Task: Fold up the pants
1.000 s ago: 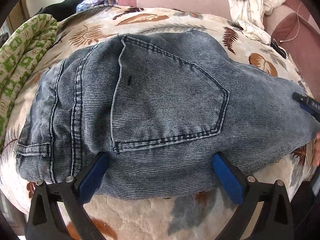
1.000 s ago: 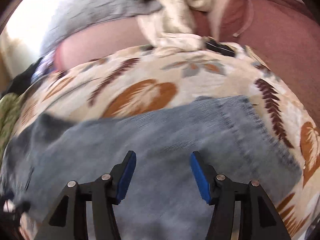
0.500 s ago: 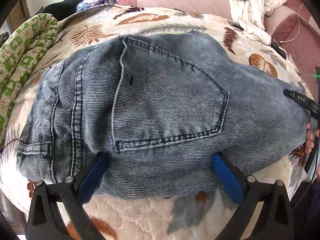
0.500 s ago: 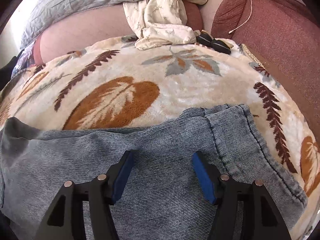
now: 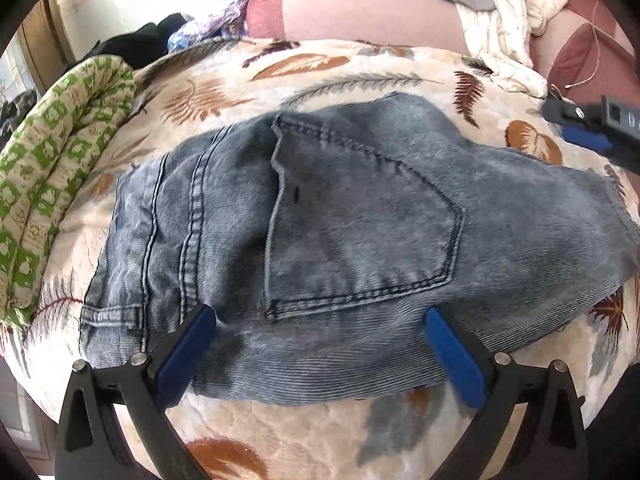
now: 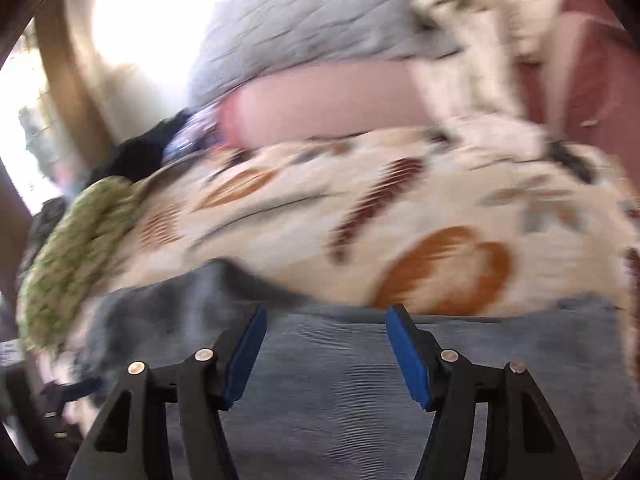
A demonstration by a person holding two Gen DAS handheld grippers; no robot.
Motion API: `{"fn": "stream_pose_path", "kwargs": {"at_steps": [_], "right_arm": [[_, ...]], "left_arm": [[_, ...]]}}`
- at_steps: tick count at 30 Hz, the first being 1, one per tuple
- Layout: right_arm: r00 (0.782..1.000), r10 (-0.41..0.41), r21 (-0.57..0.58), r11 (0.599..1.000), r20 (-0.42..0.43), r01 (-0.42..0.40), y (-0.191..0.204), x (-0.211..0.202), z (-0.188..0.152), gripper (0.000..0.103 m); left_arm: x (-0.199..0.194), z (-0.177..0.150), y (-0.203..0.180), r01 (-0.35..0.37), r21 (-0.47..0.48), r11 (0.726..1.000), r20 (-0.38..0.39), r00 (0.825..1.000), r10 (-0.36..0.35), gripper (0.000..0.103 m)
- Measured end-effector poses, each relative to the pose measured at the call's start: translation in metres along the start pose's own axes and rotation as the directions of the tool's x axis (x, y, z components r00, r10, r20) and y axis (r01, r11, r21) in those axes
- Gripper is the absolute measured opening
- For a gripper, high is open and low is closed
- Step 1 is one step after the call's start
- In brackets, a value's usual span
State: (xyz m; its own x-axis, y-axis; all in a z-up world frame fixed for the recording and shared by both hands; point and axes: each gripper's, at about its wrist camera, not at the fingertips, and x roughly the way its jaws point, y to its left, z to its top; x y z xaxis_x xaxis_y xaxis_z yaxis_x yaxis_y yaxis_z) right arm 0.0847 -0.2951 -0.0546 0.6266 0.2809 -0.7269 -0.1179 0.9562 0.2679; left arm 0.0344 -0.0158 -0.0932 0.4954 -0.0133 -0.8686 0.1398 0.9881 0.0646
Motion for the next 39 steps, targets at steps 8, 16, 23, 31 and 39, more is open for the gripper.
{"fn": "stream_pose_path", "kwargs": {"at_steps": [8,16,23,31,39], "right_arm": [[0.961,0.223,-0.022,0.973,-0.166,-0.229,0.038,0.067,0.019,0.066],[0.930,0.304,0.029,0.952,-0.208,-0.305,0.040,0.098,0.025,0.064],[0.917,0.299,0.010,0.952,-0.263,-0.307,0.050,0.121,0.021,0.035],[0.977,0.150,-0.047,0.986,-0.155,-0.159,0.049,0.115,0.027,0.004],[0.965,0.204,-0.007,0.978,-0.166,-0.208,0.040,0.104,0.041,0.004]], "left_arm": [[0.009,-0.009,0.003,0.015,0.023,1.000,-0.019,1.000,-0.015,0.103],[0.013,-0.011,0.004,0.029,0.006,1.000,-0.021,0.999,-0.029,0.103],[0.013,-0.010,0.005,0.030,0.002,1.000,-0.028,0.999,-0.030,0.103],[0.002,-0.002,0.006,0.015,-0.001,1.000,-0.011,1.000,-0.015,0.103],[-0.003,-0.003,0.010,-0.013,0.021,1.000,-0.002,1.000,0.013,0.103]]}}
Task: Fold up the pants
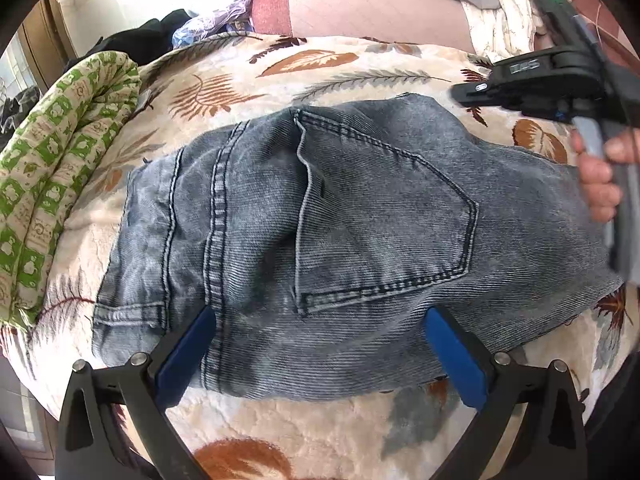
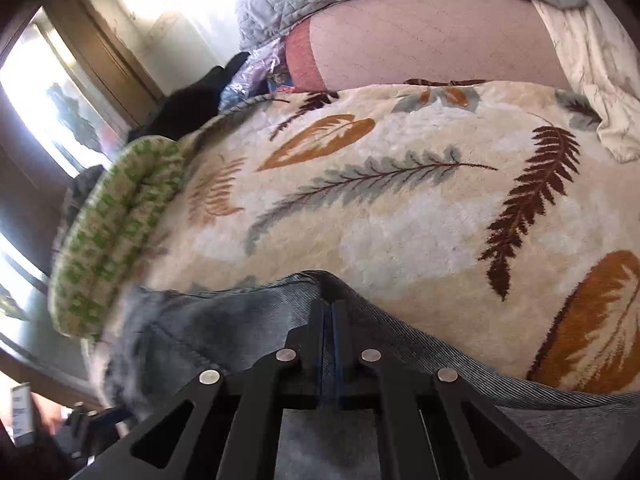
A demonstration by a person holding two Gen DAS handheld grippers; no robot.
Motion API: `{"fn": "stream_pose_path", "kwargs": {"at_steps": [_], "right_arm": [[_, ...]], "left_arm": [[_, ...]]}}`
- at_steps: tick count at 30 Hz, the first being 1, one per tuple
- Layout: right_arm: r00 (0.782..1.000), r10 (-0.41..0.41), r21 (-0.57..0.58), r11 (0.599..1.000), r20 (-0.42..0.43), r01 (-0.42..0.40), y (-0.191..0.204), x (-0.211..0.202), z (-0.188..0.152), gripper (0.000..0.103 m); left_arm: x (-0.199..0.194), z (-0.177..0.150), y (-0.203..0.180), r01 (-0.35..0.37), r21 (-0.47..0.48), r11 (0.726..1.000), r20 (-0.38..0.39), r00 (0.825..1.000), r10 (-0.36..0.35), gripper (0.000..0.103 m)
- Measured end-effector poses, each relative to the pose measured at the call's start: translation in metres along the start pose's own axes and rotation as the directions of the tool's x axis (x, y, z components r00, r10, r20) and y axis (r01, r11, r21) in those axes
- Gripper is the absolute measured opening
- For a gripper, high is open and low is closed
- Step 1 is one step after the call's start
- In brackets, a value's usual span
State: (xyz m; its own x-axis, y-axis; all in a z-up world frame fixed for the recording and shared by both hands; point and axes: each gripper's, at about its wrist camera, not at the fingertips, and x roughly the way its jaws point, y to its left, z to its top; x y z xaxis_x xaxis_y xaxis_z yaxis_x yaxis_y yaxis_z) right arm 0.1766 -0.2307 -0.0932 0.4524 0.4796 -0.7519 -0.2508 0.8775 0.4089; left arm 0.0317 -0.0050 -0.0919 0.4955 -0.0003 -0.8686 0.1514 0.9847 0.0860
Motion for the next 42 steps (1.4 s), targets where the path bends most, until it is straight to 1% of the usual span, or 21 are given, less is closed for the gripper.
{"fn": "stream_pose_path", "kwargs": {"at_steps": [2,3,5,7,12,14,18,20,21,22,23,24,27,29,30,31,33,34,39,41,42], "right_arm": [[1.000,-0.012,-0.003,1.000,0.003,0.013,-0.004,-0.010,0.000,0.005],[1.000,-0.015,-0.008,1.000,-0.005,0.014,-0.009,-0.016,0.000,0.006],[1.000,-0.018,0.006,1.000,-0.022,0.019,-0.018,-0.021,-0.001,0.006],[0.998,-0.018,0.004,1.000,-0.052,0.018,-0.023,-0.019,-0.004,0.007],[0.987,-0.074,-0.036,0.997,-0.142,0.069,-0.026,-0.007,-0.012,0.007],[0.982,-0.070,-0.043,0.997,-0.177,0.063,-0.030,-0.004,-0.015,0.007],[0.975,-0.100,-0.072,0.994,-0.200,0.087,-0.029,0.003,-0.022,0.007],[0.974,-0.100,-0.080,0.993,-0.203,0.085,-0.027,0.006,-0.022,0.013],[0.975,-0.101,-0.085,0.993,-0.200,0.085,-0.025,0.008,-0.021,0.023],[0.976,-0.101,-0.095,0.992,-0.192,0.084,-0.023,0.008,-0.021,0.036],[0.979,-0.102,-0.105,0.991,-0.177,0.085,-0.020,0.007,-0.020,0.042],[0.981,-0.104,-0.113,0.990,-0.166,0.086,-0.017,0.007,-0.020,0.046],[0.979,-0.093,-0.127,0.989,-0.182,0.070,-0.012,0.013,-0.021,0.046],[0.974,-0.116,-0.151,0.985,-0.195,0.087,-0.008,0.020,-0.023,0.044],[0.970,-0.145,-0.172,0.979,-0.194,0.112,-0.005,0.023,-0.024,0.036],[0.968,-0.162,-0.183,0.975,-0.190,0.127,-0.005,0.024,-0.025,0.021],[0.965,-0.190,-0.184,0.970,-0.183,0.157,-0.007,0.023,-0.023,0.005],[0.966,-0.183,-0.173,0.973,-0.182,0.152,-0.010,0.022,-0.023,0.002],[0.970,-0.205,-0.156,0.971,-0.132,0.184,-0.013,0.015,-0.019,0.000],[0.978,-0.187,-0.149,0.974,-0.097,0.171,-0.009,0.009,-0.015,0.000],[0.988,-0.141,-0.139,0.982,-0.068,0.130,-0.007,0.002,-0.013,0.002]], "left_arm": [[0.009,-0.002,0.004,-0.028,0.014,1.000,-0.028,0.999,0.028,0.103],[0.014,-0.004,0.008,-0.009,-0.004,1.000,-0.048,0.999,0.009,0.103],[0.015,-0.006,0.012,0.011,-0.035,0.999,-0.043,0.999,-0.012,0.103],[0.014,-0.005,0.010,-0.001,-0.015,1.000,-0.044,0.999,0.001,0.103],[0.011,-0.007,0.014,0.013,-0.029,0.999,-0.052,0.999,-0.014,0.103],[0.011,-0.008,0.015,0.011,-0.027,1.000,-0.049,0.999,-0.012,0.103],[0.011,-0.009,0.011,0.003,-0.028,1.000,-0.053,0.999,-0.005,0.103],[0.009,-0.009,0.011,0.008,-0.032,0.999,-0.054,0.998,-0.010,0.103],[0.008,-0.008,0.012,0.011,-0.035,0.999,-0.054,0.998,-0.013,0.103],[0.008,-0.007,0.013,0.013,-0.036,0.999,-0.052,0.999,-0.014,0.103],[0.006,-0.007,0.013,0.014,-0.037,0.999,-0.049,0.999,-0.016,0.103],[0.005,-0.006,0.013,0.017,-0.037,0.999,-0.045,0.999,-0.018,0.103],[0.004,-0.004,0.011,0.022,-0.031,0.999,-0.042,0.999,-0.023,0.103],[0.004,-0.004,0.010,0.021,-0.027,0.999,-0.044,0.999,-0.022,0.103],[0.005,-0.004,0.010,0.022,-0.026,0.999,-0.045,0.999,-0.023,0.103],[0.006,-0.005,0.010,0.022,-0.025,0.999,-0.048,0.999,-0.023,0.103],[0.007,-0.006,0.011,0.019,-0.025,1.000,-0.051,0.998,-0.021,0.103],[0.008,-0.006,0.011,0.018,-0.026,0.999,-0.053,0.998,-0.020,0.103],[0.007,-0.006,0.017,0.017,-0.041,0.999,-0.049,0.999,-0.019,0.103],[0.007,-0.007,0.020,0.014,-0.042,0.999,-0.045,0.999,-0.015,0.103],[0.007,-0.008,0.021,0.014,-0.045,0.999,-0.044,0.999,-0.016,0.103]]}}
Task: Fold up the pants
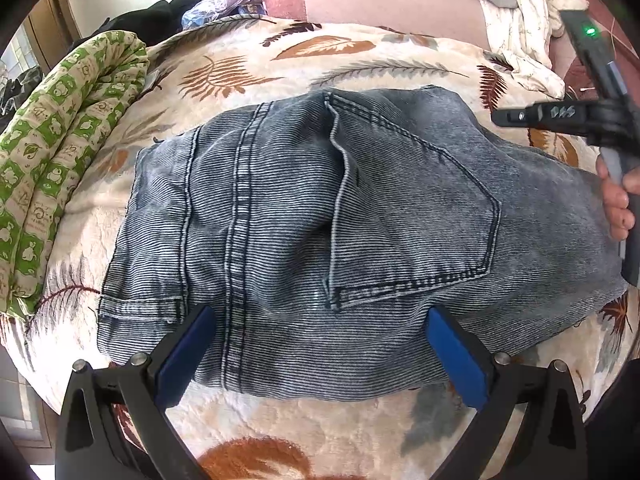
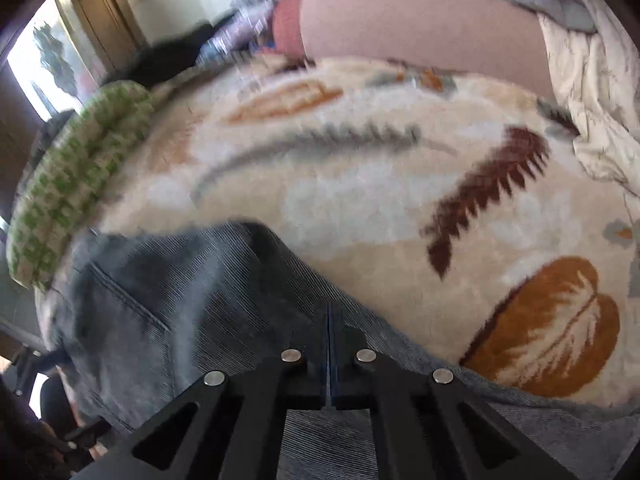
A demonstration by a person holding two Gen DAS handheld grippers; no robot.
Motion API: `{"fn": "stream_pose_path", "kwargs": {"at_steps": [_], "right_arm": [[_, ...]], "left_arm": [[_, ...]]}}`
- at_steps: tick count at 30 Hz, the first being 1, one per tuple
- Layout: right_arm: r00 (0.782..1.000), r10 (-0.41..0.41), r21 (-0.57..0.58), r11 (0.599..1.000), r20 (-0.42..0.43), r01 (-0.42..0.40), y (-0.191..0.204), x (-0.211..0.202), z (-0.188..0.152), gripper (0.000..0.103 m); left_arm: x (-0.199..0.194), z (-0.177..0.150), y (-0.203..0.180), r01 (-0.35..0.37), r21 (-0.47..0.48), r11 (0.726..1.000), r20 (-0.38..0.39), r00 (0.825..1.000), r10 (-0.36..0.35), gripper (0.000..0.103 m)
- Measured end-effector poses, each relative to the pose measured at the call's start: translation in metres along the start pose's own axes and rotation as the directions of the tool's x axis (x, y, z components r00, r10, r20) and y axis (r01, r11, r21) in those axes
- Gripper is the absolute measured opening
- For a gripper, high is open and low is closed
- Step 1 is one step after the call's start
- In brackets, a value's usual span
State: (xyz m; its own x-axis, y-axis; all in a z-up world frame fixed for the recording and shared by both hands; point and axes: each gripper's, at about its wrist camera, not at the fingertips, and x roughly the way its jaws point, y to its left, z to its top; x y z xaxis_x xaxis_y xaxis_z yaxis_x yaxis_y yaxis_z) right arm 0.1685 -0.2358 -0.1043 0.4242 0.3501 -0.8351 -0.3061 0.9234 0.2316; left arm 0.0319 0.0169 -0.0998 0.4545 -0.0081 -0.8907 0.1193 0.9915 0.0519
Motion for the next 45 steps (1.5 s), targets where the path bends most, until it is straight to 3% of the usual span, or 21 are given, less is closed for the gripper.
{"fn": "stream_pose_path", "kwargs": {"at_steps": [5,10,15,17,18,19,23,29,32,34,36,45], "right_arm": [[0.987,0.155,0.033,0.987,0.032,-0.156,0.002,-0.005,0.003,0.004],[0.977,0.211,0.038,0.977,0.009,-0.211,0.014,0.014,0.003,0.004],[0.977,0.215,0.050,0.976,-0.002,-0.214,0.017,0.020,0.003,0.008],[0.977,0.214,0.053,0.975,0.007,-0.214,0.015,0.020,0.003,0.029],[0.977,0.214,0.062,0.975,0.025,-0.215,0.014,0.019,0.003,0.049],[0.975,0.220,0.067,0.973,0.046,-0.222,0.013,0.016,0.004,0.059],[0.944,0.315,0.059,0.945,0.102,-0.322,0.014,0.004,0.008,0.059],[0.959,0.273,0.071,0.958,0.080,-0.278,0.019,0.018,0.011,0.055],[0.963,0.262,0.088,0.960,0.059,-0.266,0.016,0.034,0.012,0.042],[0.964,0.260,0.083,0.961,0.048,-0.263,0.018,0.041,0.012,0.020],[0.969,0.243,0.063,0.967,0.049,-0.245,0.021,0.045,0.011,0.010],[0.967,0.174,0.028,0.983,0.186,-0.183,0.032,0.017,0.027,0.004]], "left_arm": [[0.003,-0.002,-0.002,-0.012,0.007,1.000,-0.002,1.000,0.012,0.103],[0.002,-0.003,-0.001,-0.008,0.007,1.000,-0.003,1.000,0.008,0.103],[0.002,-0.004,-0.002,-0.008,0.012,1.000,0.000,1.000,0.008,0.103],[0.002,-0.004,-0.001,-0.003,0.010,1.000,-0.001,1.000,0.003,0.103],[0.002,-0.004,-0.001,-0.001,0.010,1.000,0.000,1.000,0.001,0.103],[0.002,-0.004,-0.001,0.000,0.011,1.000,0.001,1.000,0.000,0.103],[0.002,-0.006,-0.001,0.002,0.011,1.000,0.003,1.000,-0.002,0.103],[0.002,-0.006,-0.001,0.001,0.017,1.000,0.006,1.000,-0.001,0.103],[0.002,-0.006,-0.001,0.003,0.018,1.000,0.008,1.000,-0.003,0.103],[0.002,-0.007,-0.001,0.005,0.019,1.000,0.007,1.000,-0.005,0.103],[0.001,-0.007,-0.001,0.008,0.016,1.000,0.006,1.000,-0.008,0.103],[-0.008,0.004,0.001,-0.042,0.022,0.999,0.050,0.998,0.041,0.103]]}}
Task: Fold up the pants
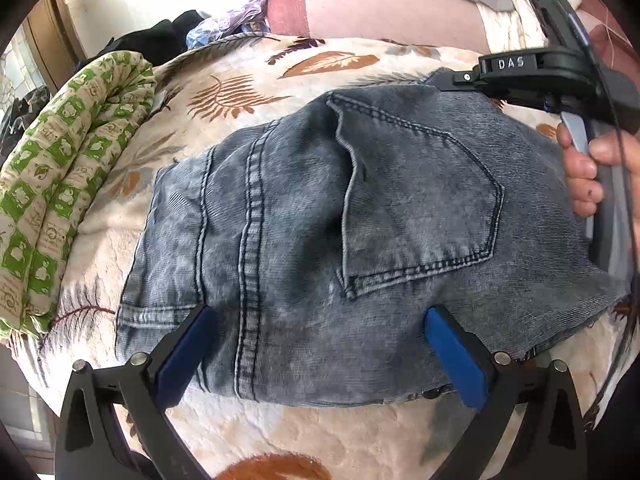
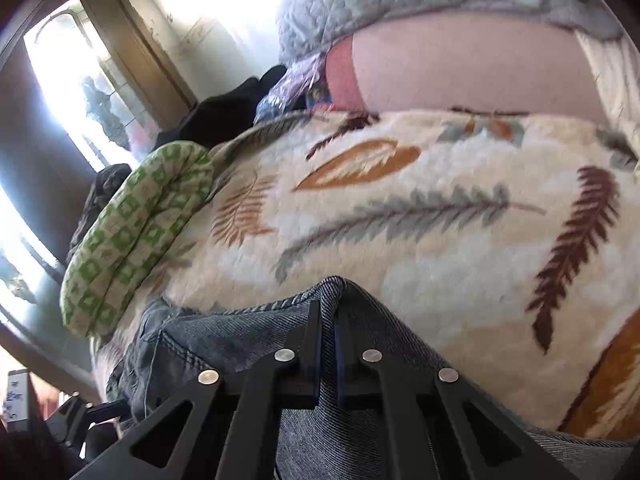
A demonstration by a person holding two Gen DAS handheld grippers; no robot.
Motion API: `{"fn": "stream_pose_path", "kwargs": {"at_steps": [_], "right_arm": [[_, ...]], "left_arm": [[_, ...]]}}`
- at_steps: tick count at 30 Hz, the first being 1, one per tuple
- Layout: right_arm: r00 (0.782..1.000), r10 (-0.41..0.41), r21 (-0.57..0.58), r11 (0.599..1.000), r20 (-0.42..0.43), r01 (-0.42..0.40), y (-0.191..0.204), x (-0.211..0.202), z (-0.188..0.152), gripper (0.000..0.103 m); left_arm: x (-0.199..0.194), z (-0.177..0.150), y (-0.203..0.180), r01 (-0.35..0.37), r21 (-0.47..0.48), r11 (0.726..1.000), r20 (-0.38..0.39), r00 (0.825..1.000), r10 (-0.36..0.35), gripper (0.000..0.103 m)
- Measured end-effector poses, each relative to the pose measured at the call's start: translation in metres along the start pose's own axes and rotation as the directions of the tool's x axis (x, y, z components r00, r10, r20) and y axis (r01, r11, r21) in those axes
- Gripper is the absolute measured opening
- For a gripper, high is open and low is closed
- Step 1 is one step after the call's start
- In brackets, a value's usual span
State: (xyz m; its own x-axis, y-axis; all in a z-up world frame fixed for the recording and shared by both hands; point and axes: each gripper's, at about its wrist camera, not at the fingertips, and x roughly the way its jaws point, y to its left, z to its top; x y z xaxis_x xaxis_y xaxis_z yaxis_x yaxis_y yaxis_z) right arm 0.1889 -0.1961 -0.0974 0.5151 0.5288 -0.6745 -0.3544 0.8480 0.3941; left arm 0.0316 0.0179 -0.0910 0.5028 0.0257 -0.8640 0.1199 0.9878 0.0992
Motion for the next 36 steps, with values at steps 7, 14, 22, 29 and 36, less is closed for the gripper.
{"fn": "stream_pose_path", "kwargs": {"at_steps": [7,14,22,29,36], "right_arm": [[0.989,-0.135,-0.025,0.991,-0.066,0.133,-0.009,0.035,-0.007,0.004],[0.982,-0.173,-0.028,0.985,-0.079,0.171,-0.014,0.043,-0.014,0.017],[0.986,-0.164,0.064,0.984,-0.018,0.165,-0.021,-0.004,-0.002,0.054],[0.988,-0.147,0.171,0.976,0.057,0.135,-0.055,-0.082,-0.004,0.054],[0.977,-0.206,0.113,0.971,-0.054,0.211,-0.060,-0.100,-0.034,0.054]], "left_arm": [[0.006,-0.007,-0.008,-0.010,0.037,0.999,-0.023,1.000,0.011,0.103],[0.003,-0.008,-0.006,-0.007,0.036,0.999,-0.034,0.999,0.008,0.103],[-0.010,-0.014,-0.006,-0.011,0.034,0.999,-0.046,0.999,0.013,0.103],[-0.029,-0.016,-0.014,-0.016,0.045,0.999,-0.016,1.000,0.017,0.103],[-0.025,-0.013,-0.024,-0.018,0.087,0.996,-0.013,1.000,0.019,0.103]]}}
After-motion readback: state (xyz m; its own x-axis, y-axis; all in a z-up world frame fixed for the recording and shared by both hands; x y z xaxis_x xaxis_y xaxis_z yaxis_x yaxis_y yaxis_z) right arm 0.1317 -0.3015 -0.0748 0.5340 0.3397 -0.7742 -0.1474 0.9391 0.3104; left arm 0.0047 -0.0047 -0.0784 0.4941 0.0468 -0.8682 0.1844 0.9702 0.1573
